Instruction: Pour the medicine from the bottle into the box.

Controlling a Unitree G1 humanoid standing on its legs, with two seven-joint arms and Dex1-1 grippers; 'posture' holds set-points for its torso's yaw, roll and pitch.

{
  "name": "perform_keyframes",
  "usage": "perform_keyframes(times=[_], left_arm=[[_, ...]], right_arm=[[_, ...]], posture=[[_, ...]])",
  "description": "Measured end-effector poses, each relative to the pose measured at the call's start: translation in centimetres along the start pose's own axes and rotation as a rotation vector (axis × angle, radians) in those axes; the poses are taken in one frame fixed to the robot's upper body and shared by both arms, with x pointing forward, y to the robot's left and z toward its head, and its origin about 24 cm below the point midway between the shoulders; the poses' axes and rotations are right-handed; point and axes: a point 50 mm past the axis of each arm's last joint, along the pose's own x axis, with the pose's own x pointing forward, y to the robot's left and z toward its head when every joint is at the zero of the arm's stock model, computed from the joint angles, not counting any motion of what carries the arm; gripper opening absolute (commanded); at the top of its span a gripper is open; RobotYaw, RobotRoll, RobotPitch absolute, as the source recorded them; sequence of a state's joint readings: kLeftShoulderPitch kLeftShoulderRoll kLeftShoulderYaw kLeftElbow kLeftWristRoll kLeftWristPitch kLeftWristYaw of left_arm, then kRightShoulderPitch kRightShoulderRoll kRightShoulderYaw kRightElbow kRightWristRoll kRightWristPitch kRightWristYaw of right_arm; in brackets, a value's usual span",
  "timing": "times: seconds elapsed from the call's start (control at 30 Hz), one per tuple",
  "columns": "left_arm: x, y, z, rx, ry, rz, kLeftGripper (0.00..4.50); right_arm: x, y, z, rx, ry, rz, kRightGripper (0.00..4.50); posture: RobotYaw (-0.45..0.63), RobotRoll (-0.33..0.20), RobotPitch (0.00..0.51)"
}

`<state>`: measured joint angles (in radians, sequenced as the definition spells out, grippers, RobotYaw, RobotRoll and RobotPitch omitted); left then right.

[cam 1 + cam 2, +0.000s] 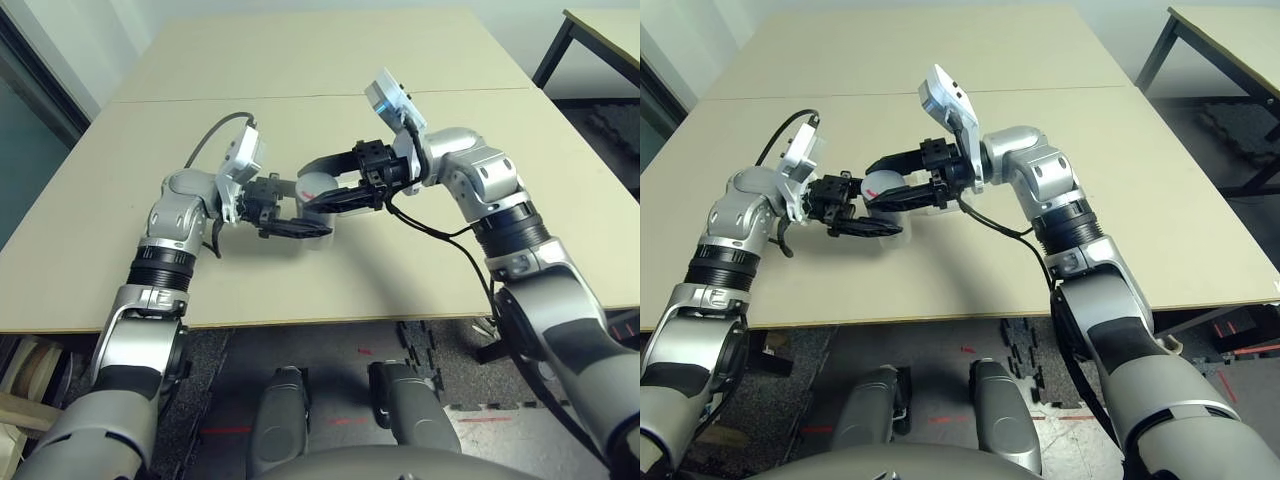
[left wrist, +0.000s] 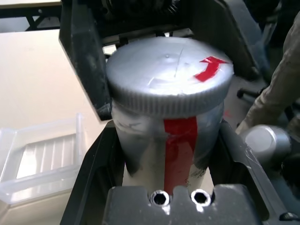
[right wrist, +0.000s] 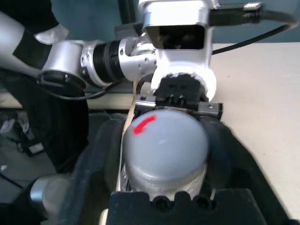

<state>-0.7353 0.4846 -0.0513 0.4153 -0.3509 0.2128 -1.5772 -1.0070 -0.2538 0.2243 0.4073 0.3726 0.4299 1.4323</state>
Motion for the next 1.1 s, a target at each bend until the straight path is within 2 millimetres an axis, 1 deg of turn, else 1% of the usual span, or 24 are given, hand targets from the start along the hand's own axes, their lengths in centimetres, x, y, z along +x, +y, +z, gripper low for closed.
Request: perform_keyframes(times=[0.03, 0.07, 0.43, 0.67, 0.87, 1.1], left_arm=[[-0.1, 0.0, 0.1, 0.0, -0.003, 0.008, 2.66], [-0.2, 0.1, 0.1, 0.001, -0.006, 0.016, 2.66], [-0.2, 0.0, 0.0, -0.008, -0.019, 0.04, 2.66], [-0.1, -0.3, -0.3, -0.019, -0.034, 0.045, 2.66], [-0.1, -0.4, -0.3, -0.016, -0.036, 0.042, 2.66], [-0.1, -0.4, -0.3, -0.018, -0.035, 0.045, 2.66]], right_arm=[[0.0, 0.0, 0.0, -0.002, -0.001, 0.004, 4.46], [0.1, 0.0, 0.0, -0.002, -0.001, 0.007, 4.5], [0.1, -0.3, -0.1, 0.017, -0.001, -0.019, 4.5], [0.7, -0.6, -0.1, 0.031, -0.015, -0.035, 4.5], [0.9, -1.0, 0.1, 0.03, -0.019, -0.06, 4.5], [0.6, -1.3, -0.1, 0.045, -0.019, -0.088, 4.5]], posture=[[-0.05, 0.0, 0.109], [-0.05, 0.0, 0.109], [-0.05, 0.0, 0.11], [-0.04, 0.0, 0.11], [-0.04, 0.0, 0.109], [-0.05, 0.0, 0.107]])
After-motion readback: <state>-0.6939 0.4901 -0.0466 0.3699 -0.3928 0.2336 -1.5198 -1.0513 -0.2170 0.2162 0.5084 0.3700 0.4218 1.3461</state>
